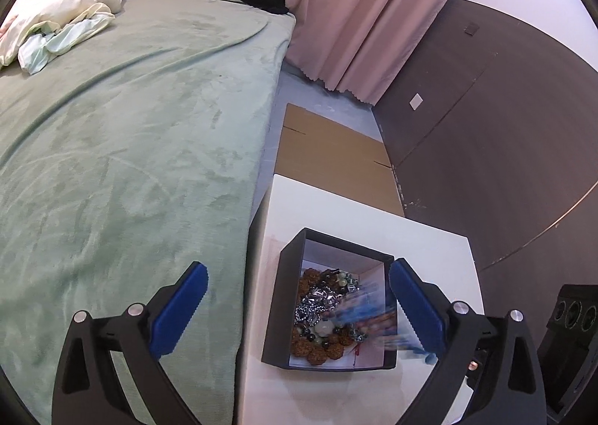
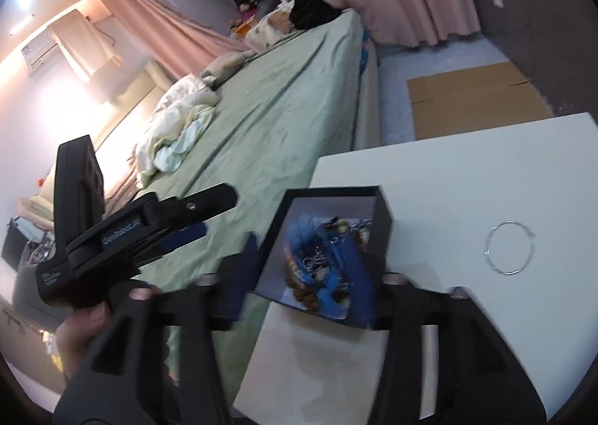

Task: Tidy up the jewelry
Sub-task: 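Carry the blue flower keychain over the box and open the right tool, then move the left tool to the silver hoop earring and close on it, then carry the hoop earring over the box and open the left tool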

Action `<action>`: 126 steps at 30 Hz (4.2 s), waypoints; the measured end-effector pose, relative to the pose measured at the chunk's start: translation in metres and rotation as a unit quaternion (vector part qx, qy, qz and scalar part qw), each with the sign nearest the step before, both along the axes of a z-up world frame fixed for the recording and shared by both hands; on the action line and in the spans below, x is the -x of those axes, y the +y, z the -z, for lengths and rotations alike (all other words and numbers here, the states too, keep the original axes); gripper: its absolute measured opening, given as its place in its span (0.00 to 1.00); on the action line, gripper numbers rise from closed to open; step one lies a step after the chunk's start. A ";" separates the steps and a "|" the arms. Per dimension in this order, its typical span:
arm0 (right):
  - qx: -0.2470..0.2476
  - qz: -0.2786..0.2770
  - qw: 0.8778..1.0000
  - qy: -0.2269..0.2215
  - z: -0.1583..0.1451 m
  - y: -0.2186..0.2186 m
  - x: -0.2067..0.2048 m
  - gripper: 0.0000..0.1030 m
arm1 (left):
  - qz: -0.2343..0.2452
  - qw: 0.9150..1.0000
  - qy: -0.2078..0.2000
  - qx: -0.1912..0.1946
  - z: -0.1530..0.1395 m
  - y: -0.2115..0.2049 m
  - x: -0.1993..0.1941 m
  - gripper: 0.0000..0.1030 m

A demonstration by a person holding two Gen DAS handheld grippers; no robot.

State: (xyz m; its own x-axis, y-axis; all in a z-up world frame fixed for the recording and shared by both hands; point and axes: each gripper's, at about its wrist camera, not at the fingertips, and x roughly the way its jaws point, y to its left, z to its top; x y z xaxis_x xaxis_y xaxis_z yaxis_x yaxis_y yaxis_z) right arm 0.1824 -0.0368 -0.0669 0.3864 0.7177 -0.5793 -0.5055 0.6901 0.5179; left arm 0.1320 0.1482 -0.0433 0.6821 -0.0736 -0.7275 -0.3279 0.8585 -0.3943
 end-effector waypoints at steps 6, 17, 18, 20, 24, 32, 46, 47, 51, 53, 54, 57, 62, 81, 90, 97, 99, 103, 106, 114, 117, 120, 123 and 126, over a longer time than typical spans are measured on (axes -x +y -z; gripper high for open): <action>0.001 0.034 0.999 -0.004 -0.002 -0.027 -0.002 0.59 | 0.008 1.000 -0.002 -0.003 -0.002 -0.007 0.000 0.92; 0.001 0.110 0.994 0.021 0.001 -0.090 -0.016 0.59 | 0.046 0.999 -0.005 -0.027 -0.003 -0.048 -0.010 0.92; 0.000 0.116 0.993 0.023 0.001 -0.095 -0.017 0.60 | 0.049 0.998 -0.006 -0.028 -0.003 -0.052 -0.011 0.92; -0.001 0.132 0.991 0.030 0.002 -0.109 -0.018 0.61 | 0.056 0.998 -0.008 -0.028 -0.003 -0.060 -0.014 0.92; -0.005 0.156 0.987 0.047 0.006 -0.130 -0.021 0.61 | 0.073 0.997 -0.012 -0.032 -0.002 -0.081 -0.020 0.92; 0.004 0.193 0.978 0.078 0.013 -0.164 -0.023 0.62 | 0.131 0.989 -0.028 -0.065 -0.003 -0.138 -0.031 0.91; 0.004 0.217 0.970 0.108 0.019 -0.203 -0.022 0.84 | 0.178 0.979 0.003 -0.102 0.027 -0.203 -0.058 0.91; 0.005 0.222 0.969 0.111 0.020 -0.206 -0.022 0.87 | 0.179 0.978 0.005 -0.105 0.031 -0.208 -0.059 0.91; 0.019 0.231 0.963 0.136 0.027 -0.211 -0.026 0.92 | 0.184 0.975 0.019 -0.124 0.048 -0.224 -0.069 0.91; 0.020 0.226 0.962 0.149 0.032 -0.212 -0.027 0.95 | 0.187 0.973 0.026 -0.133 0.057 -0.230 -0.075 0.91; 0.015 0.228 0.960 0.159 0.035 -0.214 -0.028 0.95 | 0.188 0.972 0.029 -0.138 0.062 -0.233 -0.078 0.91; 0.011 0.229 0.957 0.180 0.040 -0.218 -0.030 0.95 | 0.188 0.971 0.037 -0.146 0.071 -0.238 -0.083 0.90; -0.010 0.233 0.949 0.211 0.047 -0.227 -0.032 0.95 | 0.193 0.967 0.045 -0.159 0.084 -0.248 -0.092 0.84; -0.001 0.254 0.940 0.230 0.057 -0.234 -0.036 0.95 | 0.200 0.959 0.065 -0.193 0.097 -0.264 -0.104 0.45; 0.025 0.245 0.943 0.223 0.059 -0.220 -0.043 0.95 | 0.195 0.968 0.043 -0.155 0.070 -0.245 -0.091 0.45; 0.036 0.225 0.954 0.197 0.053 -0.204 -0.044 0.95 | 0.177 0.975 0.020 -0.134 0.040 -0.220 -0.078 0.45; 0.038 0.220 0.957 0.183 0.049 -0.200 -0.043 0.95 | 0.173 0.976 0.013 -0.129 0.033 -0.213 -0.073 0.45; 0.044 0.213 0.964 0.152 0.040 -0.189 -0.040 0.95 | 0.162 0.979 0.003 -0.122 0.019 -0.197 -0.062 0.45; 0.049 0.206 0.968 0.135 0.036 -0.181 -0.038 0.95 | 0.151 0.981 -0.005 -0.121 0.008 -0.183 -0.055 0.45; 0.048 0.191 0.974 0.109 0.029 -0.160 -0.037 0.95 | 0.115 0.986 -0.014 -0.120 -0.007 -0.139 -0.039 0.46; 0.048 0.184 0.975 0.113 0.032 -0.146 -0.037 0.95 | 0.100 0.988 -0.012 -0.117 -0.008 -0.119 -0.037 0.46; 0.049 0.176 0.977 0.113 0.032 -0.135 -0.037 0.95 | 0.087 0.990 -0.007 -0.110 -0.008 -0.100 -0.034 0.46; 0.049 0.169 0.978 0.109 0.032 -0.125 -0.036 0.95 | 0.079 0.991 -0.003 -0.109 -0.008 -0.088 -0.032 0.46; 0.051 0.165 0.979 0.109 0.033 -0.117 -0.036 0.95 | 0.072 0.992 0.001 -0.105 -0.007 -0.078 -0.031 0.46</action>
State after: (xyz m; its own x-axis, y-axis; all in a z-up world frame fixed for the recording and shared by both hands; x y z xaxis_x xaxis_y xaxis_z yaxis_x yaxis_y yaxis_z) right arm 0.2183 -0.1538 -0.0995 0.4469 0.5085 -0.7361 -0.1322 0.8513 0.5078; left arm 0.1628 0.0703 -0.0367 0.6745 -0.0166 -0.7380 -0.1960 0.9599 -0.2007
